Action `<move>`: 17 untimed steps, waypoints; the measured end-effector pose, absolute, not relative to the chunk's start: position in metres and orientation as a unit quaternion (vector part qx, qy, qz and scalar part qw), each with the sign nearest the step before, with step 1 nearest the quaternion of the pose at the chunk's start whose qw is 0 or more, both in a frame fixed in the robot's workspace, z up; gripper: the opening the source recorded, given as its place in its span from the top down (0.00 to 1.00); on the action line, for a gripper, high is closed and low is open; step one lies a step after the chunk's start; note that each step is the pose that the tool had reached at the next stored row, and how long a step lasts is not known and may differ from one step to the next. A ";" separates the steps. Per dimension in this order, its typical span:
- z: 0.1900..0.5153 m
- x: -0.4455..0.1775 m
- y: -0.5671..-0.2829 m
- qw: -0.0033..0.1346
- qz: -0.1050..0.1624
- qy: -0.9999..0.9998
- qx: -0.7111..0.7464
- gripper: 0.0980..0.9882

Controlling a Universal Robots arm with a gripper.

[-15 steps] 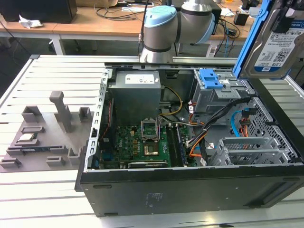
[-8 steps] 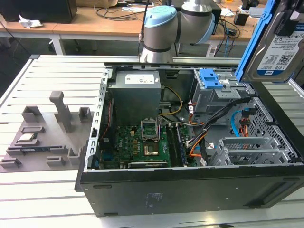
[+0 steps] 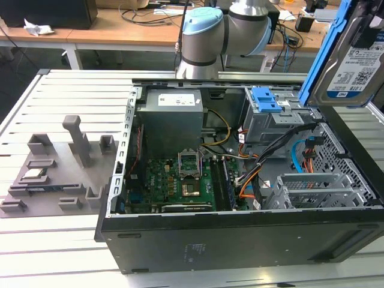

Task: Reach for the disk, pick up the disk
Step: 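Pick up the disk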

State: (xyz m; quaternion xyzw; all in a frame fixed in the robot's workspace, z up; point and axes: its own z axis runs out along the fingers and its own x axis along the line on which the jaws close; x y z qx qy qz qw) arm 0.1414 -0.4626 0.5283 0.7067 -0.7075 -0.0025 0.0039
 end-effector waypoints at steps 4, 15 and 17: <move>0.528 0.141 -0.466 0.004 -0.002 -0.708 0.707 0.70; 0.528 0.140 -0.474 0.004 -0.003 -0.708 0.707 0.70; 0.528 0.137 -0.474 0.004 -0.003 -0.708 0.707 0.70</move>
